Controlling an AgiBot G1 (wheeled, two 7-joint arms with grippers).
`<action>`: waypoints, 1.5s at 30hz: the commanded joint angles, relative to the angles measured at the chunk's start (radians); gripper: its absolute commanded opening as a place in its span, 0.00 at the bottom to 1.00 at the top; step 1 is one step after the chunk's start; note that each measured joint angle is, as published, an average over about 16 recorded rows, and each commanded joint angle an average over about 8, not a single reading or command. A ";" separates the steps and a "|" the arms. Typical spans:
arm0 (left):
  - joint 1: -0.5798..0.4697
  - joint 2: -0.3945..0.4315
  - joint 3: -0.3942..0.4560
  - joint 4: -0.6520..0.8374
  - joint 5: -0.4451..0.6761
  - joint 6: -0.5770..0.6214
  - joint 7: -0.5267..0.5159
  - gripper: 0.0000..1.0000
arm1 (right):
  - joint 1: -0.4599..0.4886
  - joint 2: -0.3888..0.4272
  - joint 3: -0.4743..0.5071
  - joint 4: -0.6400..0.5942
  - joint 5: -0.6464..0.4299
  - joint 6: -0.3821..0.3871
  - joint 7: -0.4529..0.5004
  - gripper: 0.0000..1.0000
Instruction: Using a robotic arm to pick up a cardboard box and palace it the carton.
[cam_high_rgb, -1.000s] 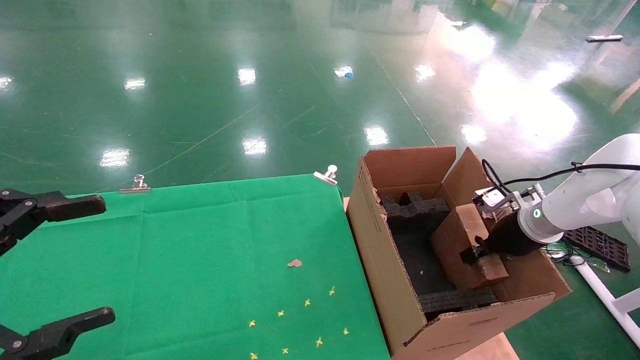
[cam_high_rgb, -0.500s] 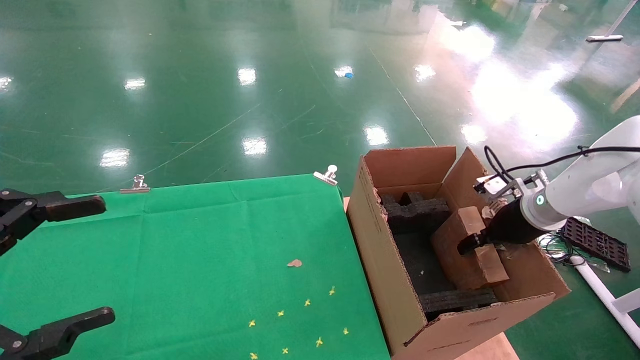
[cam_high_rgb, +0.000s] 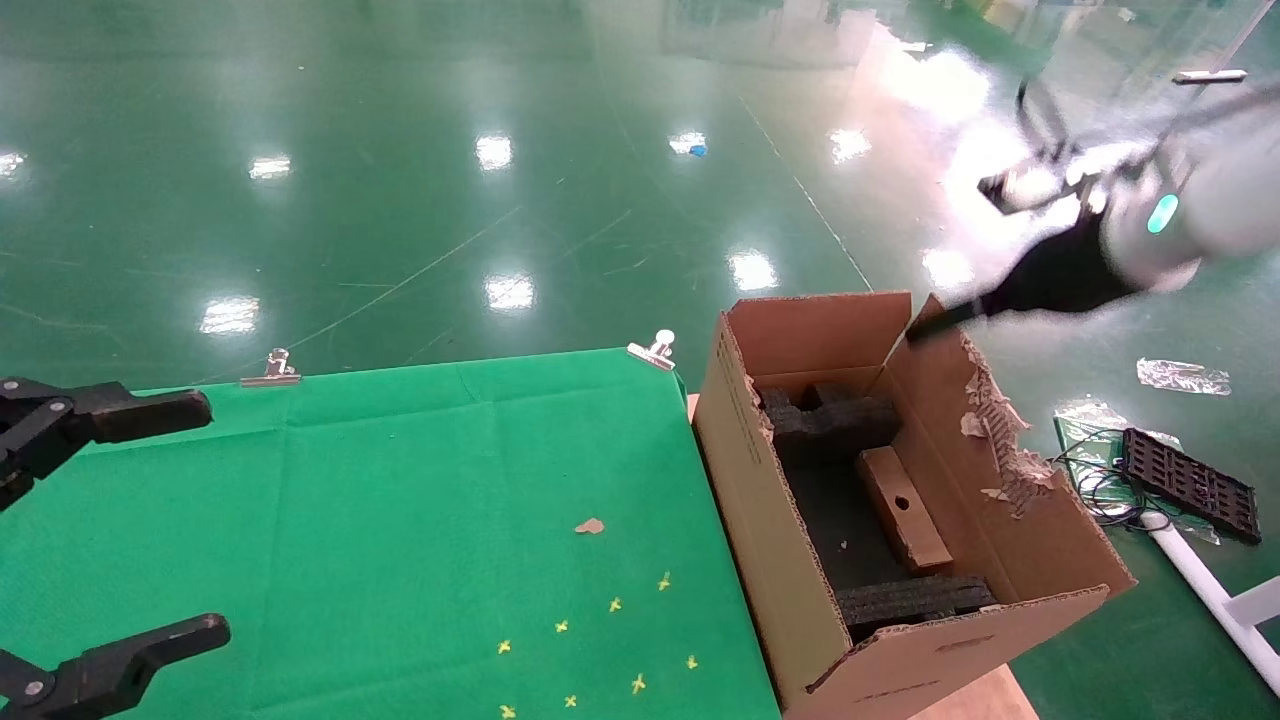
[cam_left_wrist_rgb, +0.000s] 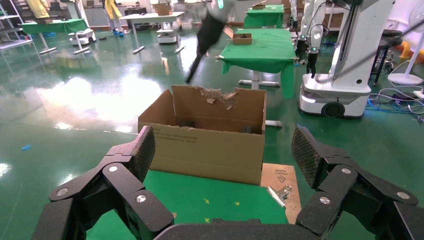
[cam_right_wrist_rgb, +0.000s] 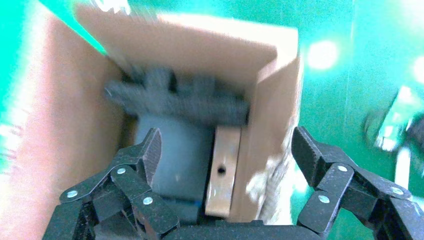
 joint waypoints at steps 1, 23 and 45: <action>0.000 0.000 0.000 0.000 0.000 0.000 0.000 1.00 | 0.067 0.003 0.003 0.007 0.003 -0.022 -0.028 1.00; 0.000 0.000 0.001 0.001 -0.001 0.000 0.001 1.00 | -0.071 0.077 0.333 0.275 0.059 -0.099 -0.157 1.00; -0.001 -0.001 0.002 0.001 -0.001 0.000 0.001 1.00 | -0.510 0.172 0.927 0.727 0.155 -0.185 -0.333 1.00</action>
